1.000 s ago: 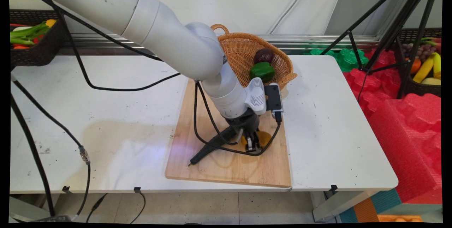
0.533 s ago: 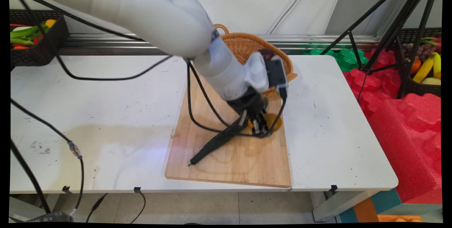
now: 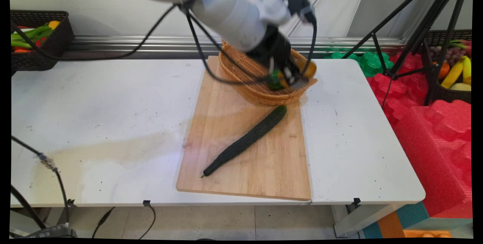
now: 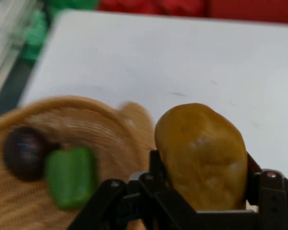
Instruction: Place the picked object in the vegetable basket
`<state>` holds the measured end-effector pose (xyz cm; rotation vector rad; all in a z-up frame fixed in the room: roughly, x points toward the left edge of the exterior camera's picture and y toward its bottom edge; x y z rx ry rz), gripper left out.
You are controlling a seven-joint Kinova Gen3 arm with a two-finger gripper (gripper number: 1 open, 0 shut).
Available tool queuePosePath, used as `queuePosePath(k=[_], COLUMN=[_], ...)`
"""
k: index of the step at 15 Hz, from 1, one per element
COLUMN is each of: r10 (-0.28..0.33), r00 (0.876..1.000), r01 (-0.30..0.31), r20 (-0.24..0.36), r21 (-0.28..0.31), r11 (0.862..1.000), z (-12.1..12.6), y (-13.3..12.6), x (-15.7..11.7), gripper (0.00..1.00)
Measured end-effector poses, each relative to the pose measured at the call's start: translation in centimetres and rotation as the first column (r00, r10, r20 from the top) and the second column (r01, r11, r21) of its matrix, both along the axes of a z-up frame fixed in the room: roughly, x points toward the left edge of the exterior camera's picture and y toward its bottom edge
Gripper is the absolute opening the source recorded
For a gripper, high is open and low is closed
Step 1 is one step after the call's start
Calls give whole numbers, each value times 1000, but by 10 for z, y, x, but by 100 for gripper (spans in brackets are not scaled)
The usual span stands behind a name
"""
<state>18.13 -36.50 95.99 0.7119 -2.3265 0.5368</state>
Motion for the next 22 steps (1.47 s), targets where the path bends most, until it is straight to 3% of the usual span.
queuePosePath(k=[5, 8, 11, 17, 20, 22], r10=[162, 261, 359, 461, 483, 481], r00=[986, 965, 933, 885, 869, 866], r01=[-164, -263, -357, -454, -476, -475], r20=[-36, -30, 4, 66, 106, 137], r21=[-66, -90, -103, -96, -86, -76], r11=[984, 961, 928, 886, 875, 877], z=[24, 27, 20, -8, -29, -48], y=[-34, -61, -95, -144, -170, -192], x=[26, 45, 67, 92, 101, 103], gripper=[0, 0, 0, 0, 0, 0])
